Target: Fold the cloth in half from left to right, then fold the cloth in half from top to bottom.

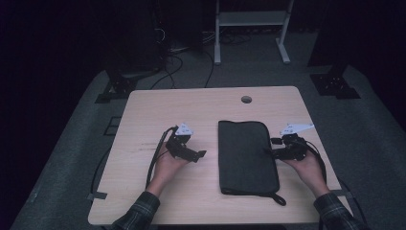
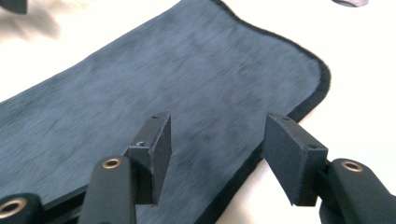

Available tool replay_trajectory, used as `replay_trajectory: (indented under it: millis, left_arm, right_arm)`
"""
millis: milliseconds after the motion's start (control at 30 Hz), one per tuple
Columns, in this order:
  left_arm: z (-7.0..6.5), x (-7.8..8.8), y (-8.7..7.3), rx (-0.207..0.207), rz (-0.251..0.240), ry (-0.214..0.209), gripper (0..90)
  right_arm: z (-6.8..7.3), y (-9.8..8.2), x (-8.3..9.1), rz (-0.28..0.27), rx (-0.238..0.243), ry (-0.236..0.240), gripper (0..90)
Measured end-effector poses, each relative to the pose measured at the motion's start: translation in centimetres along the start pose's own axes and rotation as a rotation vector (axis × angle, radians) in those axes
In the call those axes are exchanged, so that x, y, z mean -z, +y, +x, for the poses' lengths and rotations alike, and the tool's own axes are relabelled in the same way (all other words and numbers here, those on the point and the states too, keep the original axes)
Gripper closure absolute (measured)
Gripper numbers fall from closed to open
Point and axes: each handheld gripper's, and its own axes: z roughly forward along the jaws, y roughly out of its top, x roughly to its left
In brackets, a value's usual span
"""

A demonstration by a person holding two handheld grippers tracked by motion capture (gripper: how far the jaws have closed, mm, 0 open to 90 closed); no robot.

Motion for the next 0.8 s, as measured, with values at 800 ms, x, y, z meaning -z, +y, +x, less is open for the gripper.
replay_trajectory:
  millis: [800]
  left_arm:
    - [3.7, -6.8, 5.9, 0.028, -0.049, 0.002, 11.8]
  right_arm:
    - [-5.6, 2.8, -4.9, -0.036, -0.044, -0.098, 40.5]
